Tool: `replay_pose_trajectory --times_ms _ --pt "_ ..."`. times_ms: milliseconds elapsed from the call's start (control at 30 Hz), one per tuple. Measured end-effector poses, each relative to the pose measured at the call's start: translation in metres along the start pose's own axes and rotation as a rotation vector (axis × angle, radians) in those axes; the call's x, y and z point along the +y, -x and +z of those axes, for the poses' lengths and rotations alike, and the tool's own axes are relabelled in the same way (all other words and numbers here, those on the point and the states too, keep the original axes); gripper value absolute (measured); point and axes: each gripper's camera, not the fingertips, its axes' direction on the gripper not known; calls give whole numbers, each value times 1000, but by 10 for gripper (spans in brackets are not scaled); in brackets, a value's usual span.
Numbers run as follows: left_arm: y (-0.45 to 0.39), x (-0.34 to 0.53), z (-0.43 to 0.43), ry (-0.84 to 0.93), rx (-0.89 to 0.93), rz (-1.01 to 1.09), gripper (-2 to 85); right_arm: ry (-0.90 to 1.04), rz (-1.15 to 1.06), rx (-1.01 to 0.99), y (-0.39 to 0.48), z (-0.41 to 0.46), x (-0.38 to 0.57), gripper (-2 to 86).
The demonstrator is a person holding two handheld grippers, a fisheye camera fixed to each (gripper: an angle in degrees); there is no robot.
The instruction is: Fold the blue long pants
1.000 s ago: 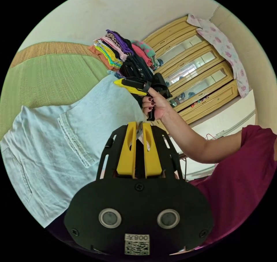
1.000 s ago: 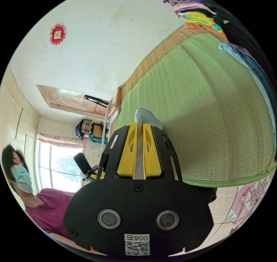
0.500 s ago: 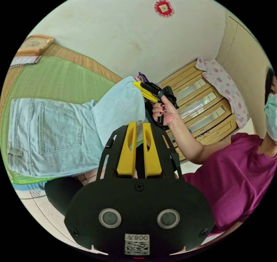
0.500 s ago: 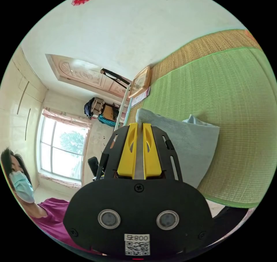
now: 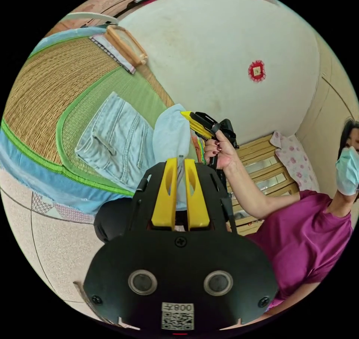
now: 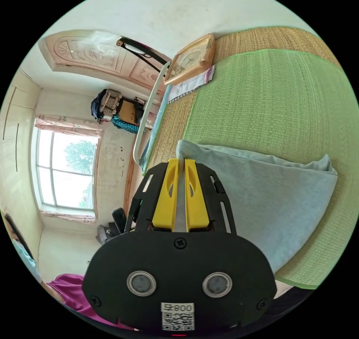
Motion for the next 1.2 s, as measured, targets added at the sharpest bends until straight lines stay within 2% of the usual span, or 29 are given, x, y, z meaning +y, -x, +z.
replay_pose_trajectory --times_ms 133,367,533,800,933,1033,1200 --pt "39 -14 -60 -68 -7 -74 28 42 -11 17 31 37 -30 28" --pt "99 -26 -124 -70 -78 -212 30 160 -7 116 69 111 -78 42" --pt "116 -25 -158 -98 -59 -244 29 191 -30 82 82 126 -97 52" --pt "102 -34 -202 -160 -82 -213 25 193 -98 44 119 129 -121 27" --pt "110 -24 -217 -203 -53 -282 19 221 -113 44 131 135 -129 21" --pt "97 -15 -234 -257 -99 -287 9 219 -161 -3 141 127 -129 11" --pt "46 -22 -249 -269 -160 -162 2 158 -237 -33 156 103 -127 2"
